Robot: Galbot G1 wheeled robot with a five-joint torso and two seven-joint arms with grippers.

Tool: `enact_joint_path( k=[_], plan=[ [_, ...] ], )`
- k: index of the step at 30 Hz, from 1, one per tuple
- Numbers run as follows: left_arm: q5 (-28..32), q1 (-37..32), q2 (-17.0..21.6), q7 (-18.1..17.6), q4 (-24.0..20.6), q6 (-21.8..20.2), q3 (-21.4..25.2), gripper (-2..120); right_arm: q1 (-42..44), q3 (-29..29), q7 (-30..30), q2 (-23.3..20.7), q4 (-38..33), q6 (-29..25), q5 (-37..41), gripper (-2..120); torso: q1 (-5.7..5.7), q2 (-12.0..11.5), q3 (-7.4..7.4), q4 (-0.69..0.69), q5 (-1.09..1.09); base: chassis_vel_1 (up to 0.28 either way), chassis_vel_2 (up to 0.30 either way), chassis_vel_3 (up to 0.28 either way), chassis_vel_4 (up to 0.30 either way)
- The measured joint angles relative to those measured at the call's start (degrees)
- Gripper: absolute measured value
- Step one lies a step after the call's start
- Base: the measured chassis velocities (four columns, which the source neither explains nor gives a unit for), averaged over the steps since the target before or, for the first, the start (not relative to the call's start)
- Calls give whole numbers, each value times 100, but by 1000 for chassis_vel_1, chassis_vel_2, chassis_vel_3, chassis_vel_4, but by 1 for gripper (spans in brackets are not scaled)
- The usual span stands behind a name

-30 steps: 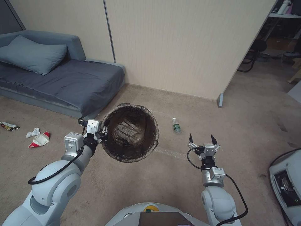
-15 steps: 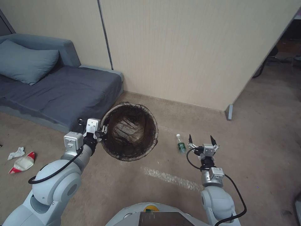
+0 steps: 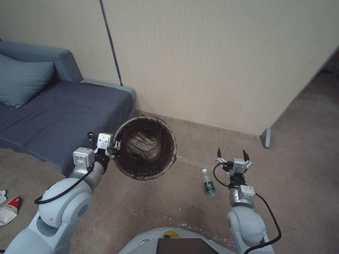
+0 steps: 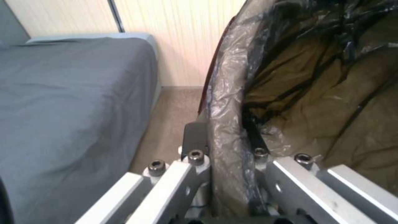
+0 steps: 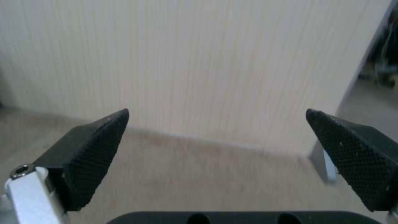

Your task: Pick up the trash bin, then pick up the garbage from the floor and place it into the trash bin.

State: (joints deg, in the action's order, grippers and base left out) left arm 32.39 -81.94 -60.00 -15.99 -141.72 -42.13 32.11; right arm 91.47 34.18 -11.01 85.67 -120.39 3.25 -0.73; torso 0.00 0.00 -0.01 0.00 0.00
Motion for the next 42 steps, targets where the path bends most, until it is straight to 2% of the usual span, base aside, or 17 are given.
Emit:
enact_joint_path(
  k=[1, 2, 4, 5, 6, 9, 10, 12, 17, 25, 30, 42],
  plan=[
    [-13, 2, -10, 0, 15, -1, -10, 3, -41, -34, -73, -138, -126, 499, 220, 100, 0, 0, 0, 1, 1, 99, -72, -52, 61],
    [-13, 2, -10, 0, 15, -1, -10, 3, -41, -34, -73, -138, -126, 499, 220, 100, 0, 0, 0, 1, 1, 99, -72, -52, 61],
    [-49, 13, -24, 5, 52, -1, -31, 3, -124, -91, -278, -425, -354, 1568, 862, 100, -1, 0, -1, 3, 0, 84, -42, -48, 52],
    [-49, 13, -24, 5, 52, -1, -31, 3, -124, -91, -278, -425, -354, 1568, 862, 100, -1, 0, -1, 3, 0, 69, -42, -48, 42],
    [-63, 27, -30, 12, 69, -1, -39, 3, -169, -116, -343, -561, -398, 1969, 1203, 100, -1, 0, 0, 2, 0, 0, 0, 0, 0],
    [-79, 50, -46, 19, 101, -1, -57, 3, -301, -151, -406, -825, -366, 2638, 1944, 100, 0, 0, 0, 0, 1, 0, 0, 0, 0],
    [-79, 50, -46, 19, 101, -1, -57, 3, -301, -151, -406, -825, -366, 2638, 1944, 100, 0, 0, 0, 0, 1, 0, 0, 0, 0],
    [-90, 51, -50, 20, 120, -1, -58, 3, -395, -229, -453, -953, -257, 2941, 2507, 100, 0, 0, 1, 0, 2, 0, 0, 0, 0],
    [-106, 33, -48, 23, 126, -1, -56, 3, -622, -385, -511, -1109, -59, 3267, 3015, 100, 0, 0, 1, 0, 1, 0, 0, 0, 0],
    [-123, 12, -24, 22, 82, -1, -42, 3, -1283, -868, -879, -1347, 667, 3683, 4076, 100, 0, 0, 1, 1, 1, 0, 0, 0, 0],
    [-119, 3, 17, 26, 65, -1, -32, 3, -1675, -1259, -967, -1365, 1276, 3752, 4201, 100, 0, 0, 1, 1, 1, 0, 0, 0, 0],
    [-119, -1, 21, 29, 79, -1, -25, 3, -2245, -1594, -1162, -1242, 2367, 3824, 4220, 100, 0, 0, 1, 1, 0, 0, 0, 0, 0]
  ],
)
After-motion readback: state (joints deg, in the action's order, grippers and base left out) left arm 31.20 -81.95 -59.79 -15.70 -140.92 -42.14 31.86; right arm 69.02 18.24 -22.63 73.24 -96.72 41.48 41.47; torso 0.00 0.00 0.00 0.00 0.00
